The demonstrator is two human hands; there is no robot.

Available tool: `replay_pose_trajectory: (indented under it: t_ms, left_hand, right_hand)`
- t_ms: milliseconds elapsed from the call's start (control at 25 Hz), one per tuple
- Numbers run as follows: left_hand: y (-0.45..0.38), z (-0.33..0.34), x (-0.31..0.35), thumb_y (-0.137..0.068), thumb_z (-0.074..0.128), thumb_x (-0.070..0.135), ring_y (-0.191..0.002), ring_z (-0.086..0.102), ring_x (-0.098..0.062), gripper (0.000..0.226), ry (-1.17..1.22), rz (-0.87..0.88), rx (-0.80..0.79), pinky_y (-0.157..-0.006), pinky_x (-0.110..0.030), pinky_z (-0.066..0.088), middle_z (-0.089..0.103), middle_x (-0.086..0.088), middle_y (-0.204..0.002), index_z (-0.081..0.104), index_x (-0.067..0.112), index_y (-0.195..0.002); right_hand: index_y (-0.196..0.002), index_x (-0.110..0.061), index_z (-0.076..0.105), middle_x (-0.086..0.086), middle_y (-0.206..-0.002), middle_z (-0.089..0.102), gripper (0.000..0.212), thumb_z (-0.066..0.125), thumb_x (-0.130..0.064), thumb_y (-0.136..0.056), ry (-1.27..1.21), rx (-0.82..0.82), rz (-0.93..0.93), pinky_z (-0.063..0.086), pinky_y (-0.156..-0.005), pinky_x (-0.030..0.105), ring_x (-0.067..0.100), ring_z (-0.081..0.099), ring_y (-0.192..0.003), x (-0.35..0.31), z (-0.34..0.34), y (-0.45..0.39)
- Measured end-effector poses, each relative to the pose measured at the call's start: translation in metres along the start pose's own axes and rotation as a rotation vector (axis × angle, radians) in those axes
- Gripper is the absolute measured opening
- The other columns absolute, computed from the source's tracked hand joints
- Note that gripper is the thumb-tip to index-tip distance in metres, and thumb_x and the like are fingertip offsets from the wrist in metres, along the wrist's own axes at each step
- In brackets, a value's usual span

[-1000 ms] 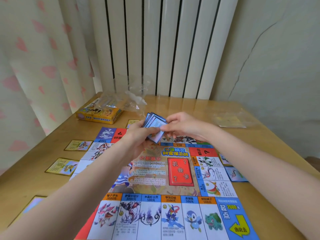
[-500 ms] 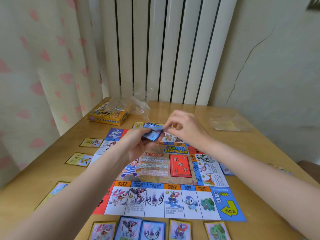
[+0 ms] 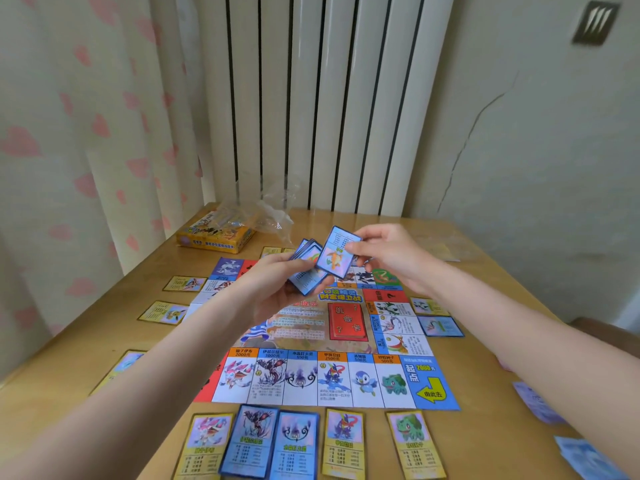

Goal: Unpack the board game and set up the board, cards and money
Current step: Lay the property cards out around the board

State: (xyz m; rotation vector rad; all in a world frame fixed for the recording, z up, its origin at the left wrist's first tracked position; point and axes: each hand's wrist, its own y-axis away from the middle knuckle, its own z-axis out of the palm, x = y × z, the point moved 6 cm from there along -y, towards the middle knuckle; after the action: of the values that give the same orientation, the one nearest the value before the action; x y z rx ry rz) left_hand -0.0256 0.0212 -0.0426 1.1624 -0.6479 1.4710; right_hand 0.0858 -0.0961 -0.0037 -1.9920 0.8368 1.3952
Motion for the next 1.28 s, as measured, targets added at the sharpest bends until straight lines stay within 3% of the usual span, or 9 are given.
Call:
replay_pose_trajectory:
  t_ms: [120, 280, 440, 600, 760, 1000, 1160, 1280]
  left_hand:
    - [0.003, 0.005, 0.004, -0.092, 0.048, -0.005, -0.069, 0.071, -0.018, 0.017, -0.049, 0.067, 0.021, -0.069, -0.029, 0.057, 0.067, -0.017, -0.096, 0.056, 0.002, -0.106]
    - [0.001, 0.004, 0.032, -0.091, 0.047, -0.007, -0.078, 0.064, -0.019, 0.027, -0.001, 0.238, 0.118, -0.064, -0.023, 0.058, 0.062, -0.015, -0.1, 0.05, 0.001, -0.116]
    - [0.002, -0.003, 0.05, -0.091, 0.048, -0.008, -0.071, 0.069, -0.017, 0.019, 0.009, 0.286, 0.126, -0.063, -0.022, 0.058, 0.063, -0.016, -0.099, 0.054, 0.001, -0.107]
    - [-0.011, -0.028, 0.042, -0.091, 0.048, -0.008, -0.083, 0.067, -0.022, 0.032, 0.051, 0.218, 0.186, -0.064, -0.025, 0.059, 0.061, -0.019, -0.108, 0.047, 0.001, -0.121]
    - [-0.037, -0.05, 0.036, -0.091, 0.049, -0.007, -0.085, 0.067, -0.023, 0.034, 0.03, 0.16, 0.227, -0.063, -0.025, 0.059, 0.061, -0.019, -0.109, 0.047, 0.002, -0.124]
    - [-0.077, -0.075, 0.03, -0.091, 0.049, -0.006, -0.081, 0.067, -0.02, 0.029, 0.011, 0.1, 0.263, -0.062, -0.024, 0.059, 0.063, -0.016, -0.1, 0.048, 0.004, -0.118]
    - [-0.09, -0.08, 0.025, -0.091, 0.05, -0.006, -0.076, 0.068, -0.018, 0.027, -0.009, 0.091, 0.257, -0.059, -0.022, 0.058, 0.064, -0.015, -0.1, 0.051, 0.003, -0.116]
    - [-0.093, -0.08, 0.022, -0.091, 0.05, -0.006, -0.081, 0.067, -0.02, 0.026, -0.007, 0.093, 0.249, -0.059, -0.023, 0.058, 0.063, -0.015, -0.101, 0.052, 0.004, -0.114]
  right_hand:
    - [-0.086, -0.01, 0.06, 0.009, -0.079, 0.065, 0.01, 0.062, 0.0, -0.085, -0.054, -0.016, -0.011, 0.044, -0.045, 0.015, 0.006, 0.055, -0.052, -0.007, 0.004, 0.003]
    - [-0.108, -0.003, 0.056, 0.008, -0.093, 0.066, 0.027, 0.062, 0.006, -0.082, -0.213, -0.055, -0.086, 0.056, -0.066, 0.023, 0.017, 0.065, -0.079, -0.031, 0.025, -0.004]
    - [-0.12, 0.002, 0.055, 0.01, -0.096, 0.064, 0.032, 0.057, 0.0, -0.088, -0.231, 0.117, -0.093, 0.046, -0.05, 0.017, 0.014, 0.06, -0.069, -0.032, 0.013, -0.026]
    - [-0.122, -0.003, 0.05, 0.014, -0.099, 0.064, 0.04, 0.064, -0.001, -0.084, 0.026, 0.217, 0.06, 0.044, -0.048, 0.019, 0.013, 0.052, -0.057, 0.011, -0.009, -0.05]
    - [-0.116, -0.01, 0.049, 0.014, -0.102, 0.064, 0.043, 0.07, -0.003, -0.08, 0.305, 0.282, 0.141, 0.038, -0.043, 0.018, 0.011, 0.048, -0.05, 0.053, -0.02, -0.095]
    - [-0.114, -0.006, 0.055, 0.014, -0.104, 0.066, 0.041, 0.073, -0.006, -0.077, 0.431, 0.229, 0.224, 0.045, -0.053, 0.021, 0.011, 0.052, -0.052, 0.087, -0.006, -0.154]
    - [-0.113, -0.004, 0.057, 0.01, -0.091, 0.061, 0.038, 0.072, -0.007, -0.078, 0.519, 0.145, 0.231, 0.041, -0.048, 0.019, 0.01, 0.05, -0.052, 0.096, 0.008, -0.167]
    - [-0.112, -0.002, 0.059, 0.013, -0.1, 0.062, 0.035, 0.071, -0.009, -0.08, 0.625, 0.101, 0.197, 0.042, -0.053, 0.022, 0.017, 0.053, -0.064, 0.097, 0.016, -0.171]
